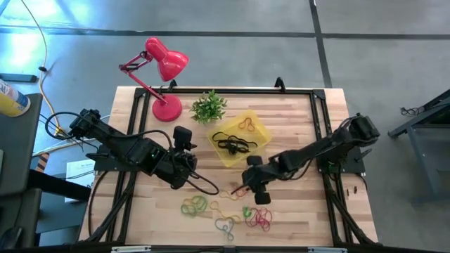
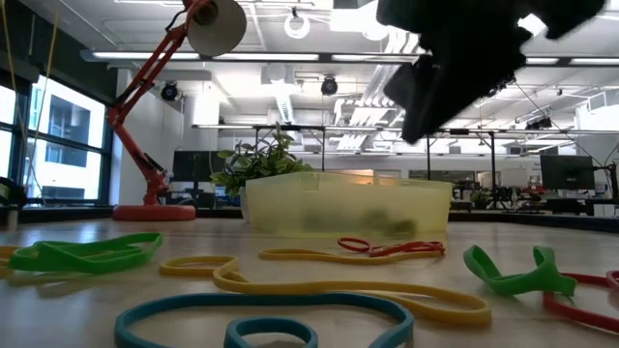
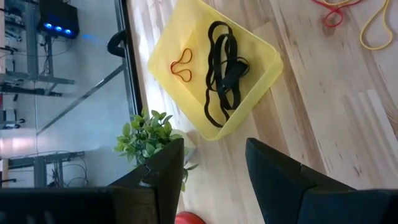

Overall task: Pick and place rubber bands into bin
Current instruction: Put the red rubber band into the transparent yellow bin

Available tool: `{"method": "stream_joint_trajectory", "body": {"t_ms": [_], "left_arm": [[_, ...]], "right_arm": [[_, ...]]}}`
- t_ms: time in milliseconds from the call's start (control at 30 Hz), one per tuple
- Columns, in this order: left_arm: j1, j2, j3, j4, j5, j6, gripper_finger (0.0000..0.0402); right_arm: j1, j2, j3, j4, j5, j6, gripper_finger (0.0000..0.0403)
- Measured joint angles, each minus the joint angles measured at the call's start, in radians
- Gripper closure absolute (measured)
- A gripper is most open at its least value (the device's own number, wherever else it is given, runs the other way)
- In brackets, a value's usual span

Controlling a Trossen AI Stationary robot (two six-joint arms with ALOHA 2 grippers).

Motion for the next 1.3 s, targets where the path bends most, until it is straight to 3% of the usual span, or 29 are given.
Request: {"method": "stream_joint_trajectory", "body": {"t_ms": [500,1300], "left_arm": [[0.000,0.000,0.000,-0.001,0.031,-0.009,0.0241],[0.000,0.000,0.000,-0.002,0.026,-0.012,0.0241]], "right_arm": [[0.033,0.171,0.000,0.116,0.000,-0.068,0.0279],[0.035,0.225,0.000,0.089,-0.003,-0.133,0.0291]]}}
